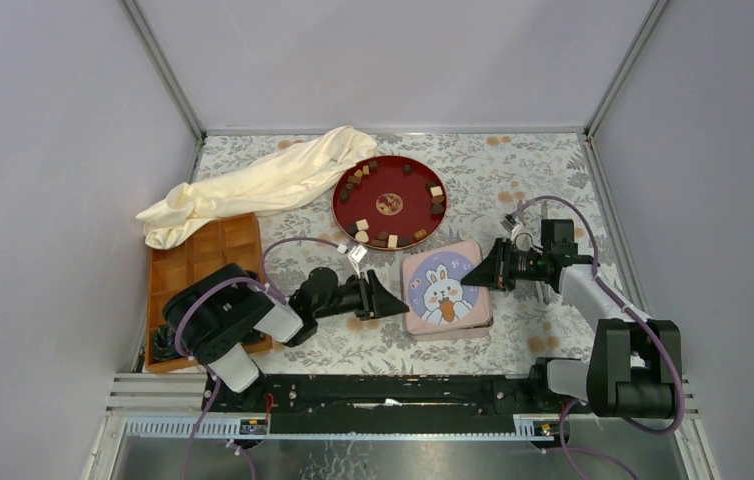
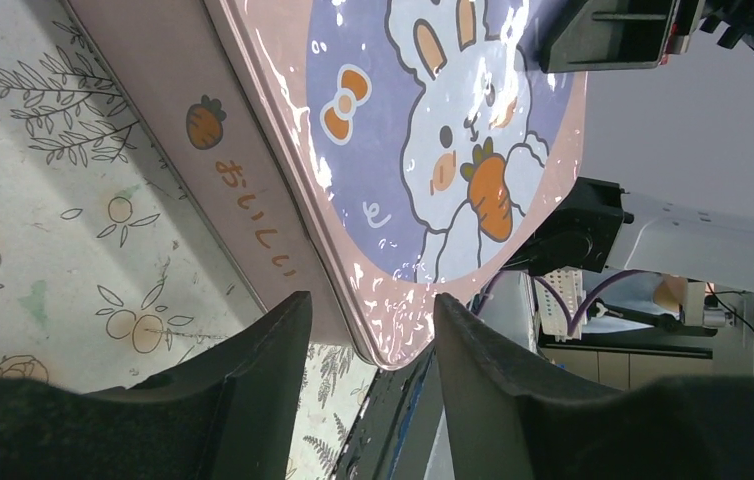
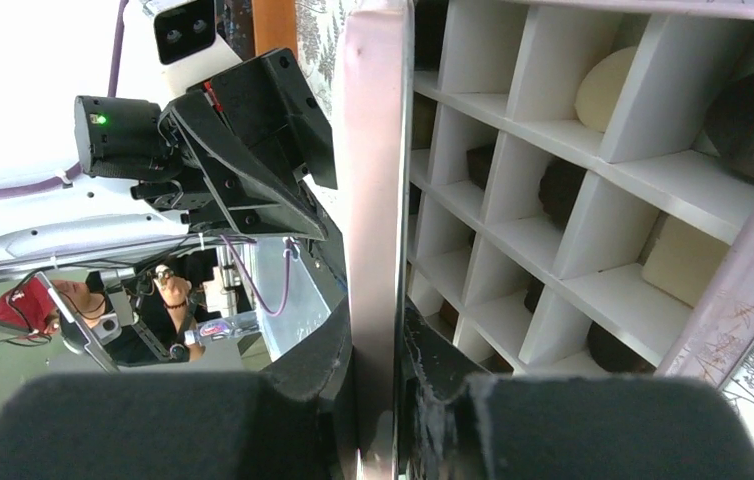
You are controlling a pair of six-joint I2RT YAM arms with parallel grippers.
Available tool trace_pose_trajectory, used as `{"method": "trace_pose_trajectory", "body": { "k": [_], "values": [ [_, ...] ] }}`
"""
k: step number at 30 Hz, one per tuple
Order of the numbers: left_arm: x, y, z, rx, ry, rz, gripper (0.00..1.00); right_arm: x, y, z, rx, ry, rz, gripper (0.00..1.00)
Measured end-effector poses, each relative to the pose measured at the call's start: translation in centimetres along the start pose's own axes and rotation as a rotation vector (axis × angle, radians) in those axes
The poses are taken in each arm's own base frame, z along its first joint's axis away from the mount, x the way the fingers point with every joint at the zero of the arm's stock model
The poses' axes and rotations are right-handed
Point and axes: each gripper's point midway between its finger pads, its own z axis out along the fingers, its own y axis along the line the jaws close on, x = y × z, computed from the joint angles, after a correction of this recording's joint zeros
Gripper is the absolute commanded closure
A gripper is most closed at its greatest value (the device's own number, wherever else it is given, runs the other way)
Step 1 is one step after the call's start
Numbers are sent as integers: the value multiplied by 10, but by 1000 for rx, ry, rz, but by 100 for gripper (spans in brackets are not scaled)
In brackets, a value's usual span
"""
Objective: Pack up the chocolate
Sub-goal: Place the box lid in the packing box.
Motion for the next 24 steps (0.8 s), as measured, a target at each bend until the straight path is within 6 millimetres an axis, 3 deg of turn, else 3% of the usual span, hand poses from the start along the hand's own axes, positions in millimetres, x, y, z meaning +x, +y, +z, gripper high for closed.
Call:
{"method": "trace_pose_trajectory", "body": {
  "k": [24],
  "values": [
    [-5, -5, 27, 21, 78, -11, 51, -9, -31, -12, 230, -16, -79, 47]
  ]
}}
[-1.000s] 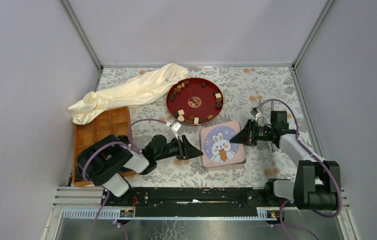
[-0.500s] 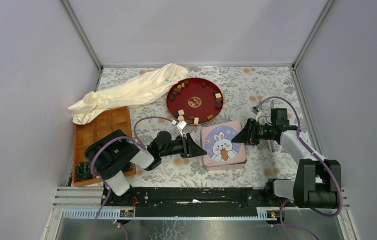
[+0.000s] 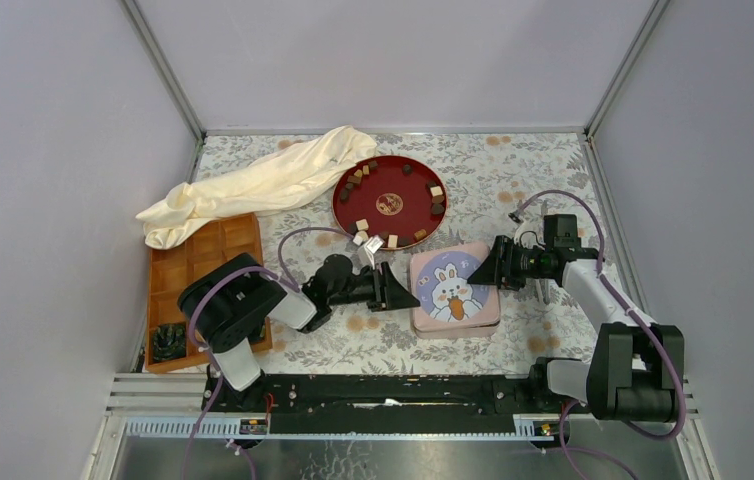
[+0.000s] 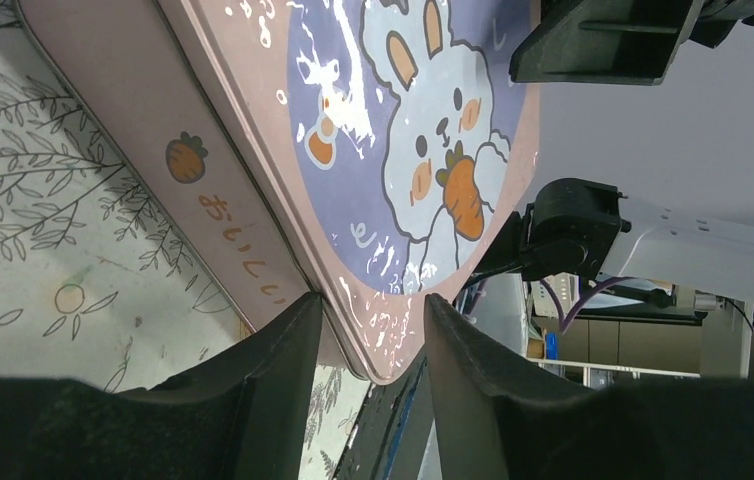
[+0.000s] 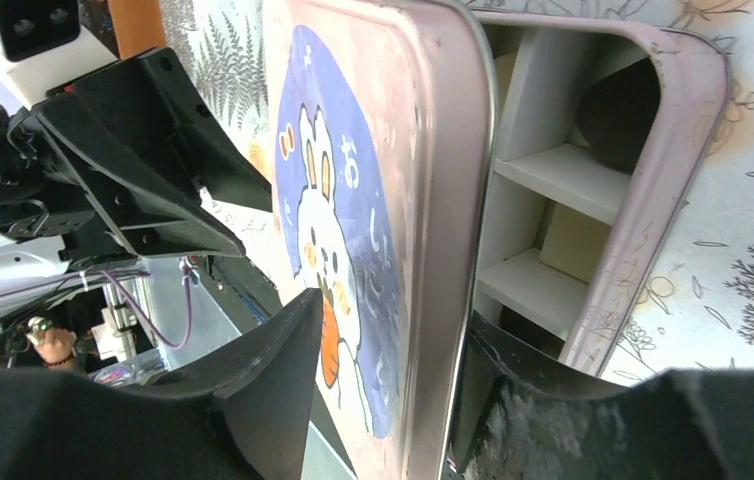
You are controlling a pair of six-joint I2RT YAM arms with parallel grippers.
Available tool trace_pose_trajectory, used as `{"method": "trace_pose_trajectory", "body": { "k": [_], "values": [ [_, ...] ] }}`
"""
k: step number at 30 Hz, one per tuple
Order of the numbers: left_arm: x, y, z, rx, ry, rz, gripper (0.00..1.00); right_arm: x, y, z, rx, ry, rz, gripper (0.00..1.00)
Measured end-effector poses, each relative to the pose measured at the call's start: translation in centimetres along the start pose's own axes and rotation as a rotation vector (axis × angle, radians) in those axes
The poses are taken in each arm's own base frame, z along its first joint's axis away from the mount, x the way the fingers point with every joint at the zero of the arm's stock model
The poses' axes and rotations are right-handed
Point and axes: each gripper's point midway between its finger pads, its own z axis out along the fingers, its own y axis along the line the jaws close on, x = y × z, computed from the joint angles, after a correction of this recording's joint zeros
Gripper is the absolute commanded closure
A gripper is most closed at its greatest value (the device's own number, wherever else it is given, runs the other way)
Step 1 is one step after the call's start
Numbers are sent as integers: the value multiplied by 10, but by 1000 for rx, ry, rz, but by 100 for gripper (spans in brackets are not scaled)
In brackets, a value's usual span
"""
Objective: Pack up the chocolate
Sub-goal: Place the box lid in the packing box.
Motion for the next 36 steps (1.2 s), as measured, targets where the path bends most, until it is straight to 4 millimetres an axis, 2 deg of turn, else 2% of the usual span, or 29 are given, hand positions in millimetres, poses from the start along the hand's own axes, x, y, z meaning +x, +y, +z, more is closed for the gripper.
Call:
{"method": "trace_pose_trajectory", "body": {
  "k": [9, 23, 28, 32, 36],
  "values": [
    [-2, 2, 6, -22, 21, 9, 52, -5, -11, -6, 80, -39, -1, 28],
    [-5, 5, 14, -51, 55, 26, 52, -17, -32, -19, 226, -116, 2, 23],
    [-5, 9, 16, -78, 71, 35, 52, -21, -33, -23, 244, -137, -4, 19],
    [-6, 11, 17, -93, 81, 42, 52, -37, -26, -26, 228, -133, -51, 14],
    [-6, 11, 19, -100, 86, 50, 51, -60, -25, -24, 209, -82, -128, 13]
  ]
}}
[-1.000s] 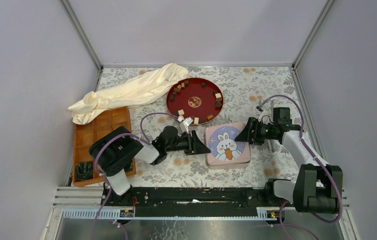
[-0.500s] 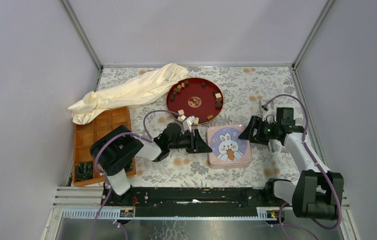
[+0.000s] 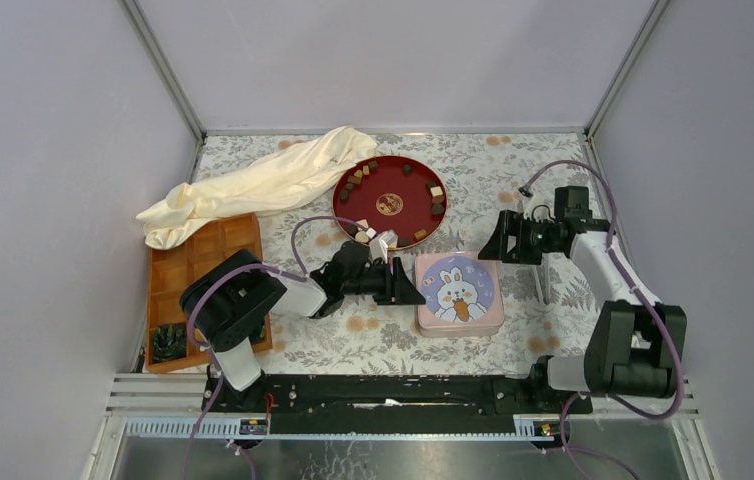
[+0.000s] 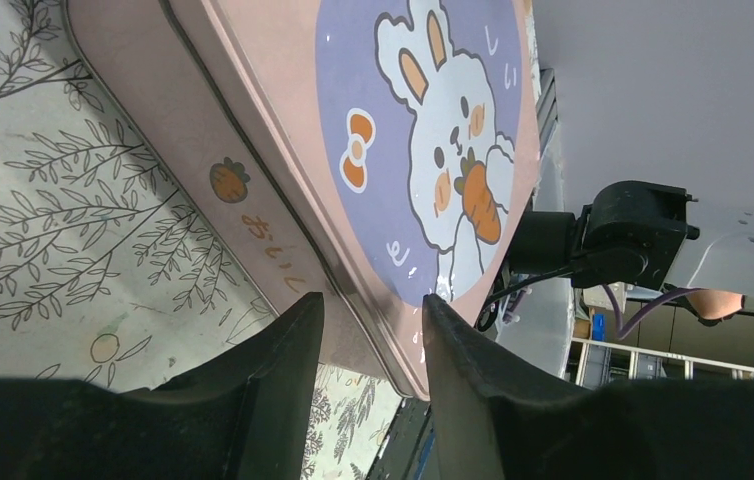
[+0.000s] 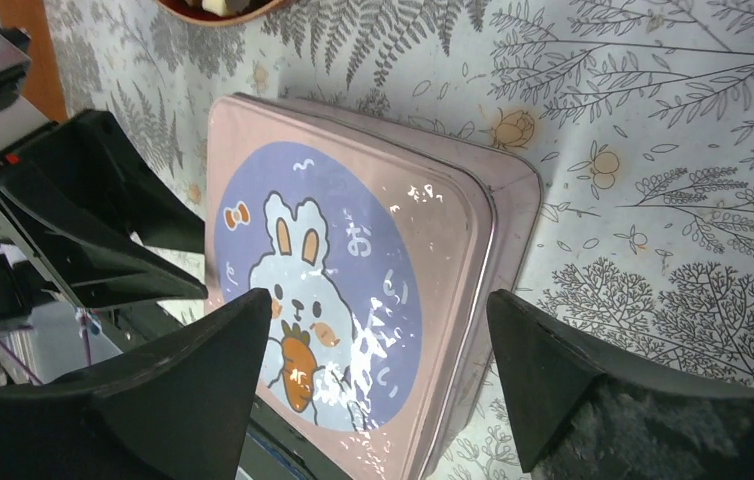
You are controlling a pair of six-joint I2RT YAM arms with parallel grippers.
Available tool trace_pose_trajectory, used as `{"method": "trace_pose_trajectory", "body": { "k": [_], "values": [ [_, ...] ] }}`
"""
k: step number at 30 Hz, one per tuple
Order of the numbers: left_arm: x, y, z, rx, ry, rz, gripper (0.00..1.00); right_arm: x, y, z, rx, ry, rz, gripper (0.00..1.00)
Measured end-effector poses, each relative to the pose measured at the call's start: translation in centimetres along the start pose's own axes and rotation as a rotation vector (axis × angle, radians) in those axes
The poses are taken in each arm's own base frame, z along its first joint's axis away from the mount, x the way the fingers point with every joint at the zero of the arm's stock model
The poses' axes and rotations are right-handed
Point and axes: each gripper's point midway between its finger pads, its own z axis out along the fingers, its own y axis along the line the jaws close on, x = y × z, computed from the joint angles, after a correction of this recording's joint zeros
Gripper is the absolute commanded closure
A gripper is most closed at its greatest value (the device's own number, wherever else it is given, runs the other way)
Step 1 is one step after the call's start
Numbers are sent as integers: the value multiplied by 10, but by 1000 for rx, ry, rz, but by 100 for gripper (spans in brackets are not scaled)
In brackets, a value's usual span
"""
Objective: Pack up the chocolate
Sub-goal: Place the box lid in the packing box.
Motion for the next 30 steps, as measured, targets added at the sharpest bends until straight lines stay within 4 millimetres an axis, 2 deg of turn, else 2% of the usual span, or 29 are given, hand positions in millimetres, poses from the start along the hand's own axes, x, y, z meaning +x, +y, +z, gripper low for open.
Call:
{"method": "trace_pose_trajectory", "body": {
  "k": [2, 9, 15, 25, 30],
  "values": [
    [2, 1, 1, -6, 7, 1, 51, 1, -2, 3, -13, 36, -19, 14],
    [2, -1, 4, -19, 16, 6, 50, 26, -8, 9, -42, 207, -24, 15],
    [1, -2, 8, -21, 21, 15, 50, 44, -13, 14, -72, 314, 0, 34],
    [2, 2, 10, -43, 35, 9, 39, 45, -25, 16, -34, 340, -23, 59],
    [2, 2, 10, -45, 34, 16, 38, 44, -28, 15, -13, 347, -29, 69]
  ]
}}
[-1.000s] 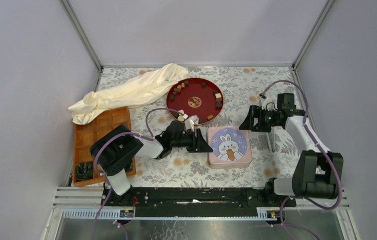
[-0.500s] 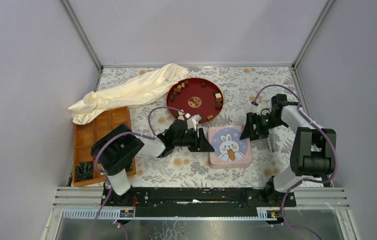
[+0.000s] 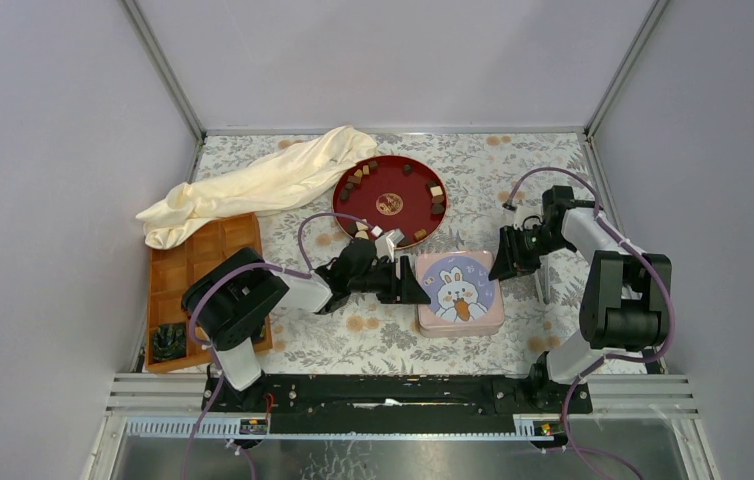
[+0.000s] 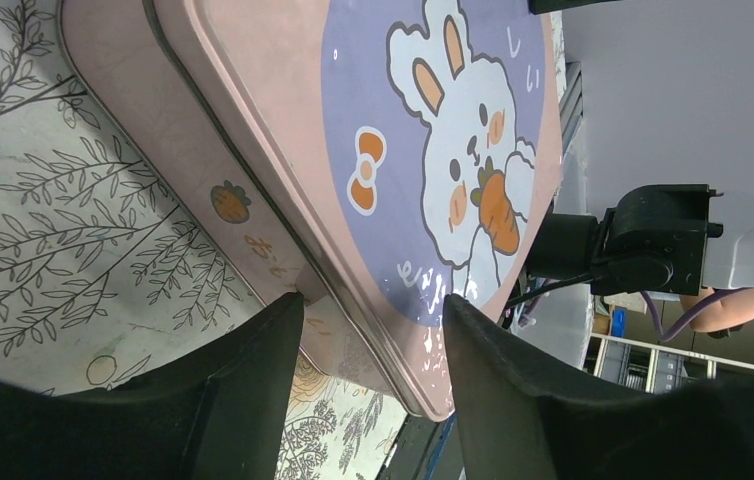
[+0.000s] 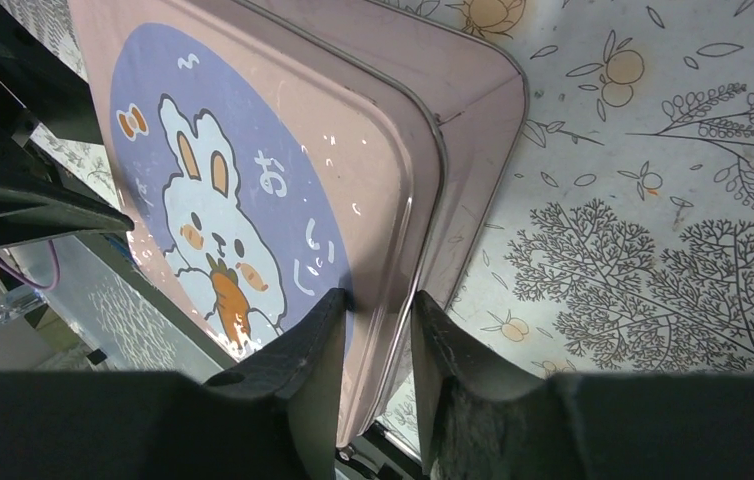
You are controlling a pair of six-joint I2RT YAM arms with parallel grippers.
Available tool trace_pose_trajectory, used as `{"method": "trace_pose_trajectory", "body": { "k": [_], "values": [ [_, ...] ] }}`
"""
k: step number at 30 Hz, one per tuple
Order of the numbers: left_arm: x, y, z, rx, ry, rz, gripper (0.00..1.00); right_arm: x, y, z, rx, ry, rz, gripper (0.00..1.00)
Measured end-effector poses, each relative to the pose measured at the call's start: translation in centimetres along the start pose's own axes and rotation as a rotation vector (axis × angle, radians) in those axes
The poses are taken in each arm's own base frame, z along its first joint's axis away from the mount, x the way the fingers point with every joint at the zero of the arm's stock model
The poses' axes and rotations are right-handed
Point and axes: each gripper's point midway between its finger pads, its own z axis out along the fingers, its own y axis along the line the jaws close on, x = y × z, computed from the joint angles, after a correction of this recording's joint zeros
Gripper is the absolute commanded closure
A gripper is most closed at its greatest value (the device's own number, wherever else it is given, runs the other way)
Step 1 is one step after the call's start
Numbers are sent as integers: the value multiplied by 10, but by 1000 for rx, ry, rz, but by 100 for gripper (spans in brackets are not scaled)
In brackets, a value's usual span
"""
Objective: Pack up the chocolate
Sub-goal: Place the box lid in the packing box, then close the box lid on the packing box.
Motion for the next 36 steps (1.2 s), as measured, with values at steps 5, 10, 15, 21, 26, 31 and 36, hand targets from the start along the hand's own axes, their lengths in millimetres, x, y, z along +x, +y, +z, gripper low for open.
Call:
{"method": "trace_pose_trajectory", "body": {
  "k": [5, 10, 15, 21, 26, 31, 36],
  "values": [
    [0, 1, 1, -6, 0, 8, 39, 0, -1, -2, 12, 5, 1, 70],
    [0, 2, 2, -18, 3, 10, 39, 0, -2, -3, 18, 14, 0, 63],
    [-1, 5, 3, -38, 2, 14, 38, 0, -5, -3, 37, 22, -14, 60],
    [-1, 6, 4, -54, 1, 27, 28, 0, -8, -5, 61, 21, -39, 53],
    [-1, 4, 3, -56, 2, 34, 27, -3, -7, -18, 99, -13, -129, 38],
    [-7, -9, -1, -29, -21, 53, 27, -10, 7, -39, 118, -94, -259, 33],
    [-18, -29, -18, 4, -89, 94, 32, -13, 10, -56, 169, -142, -365, 42]
  ]
}}
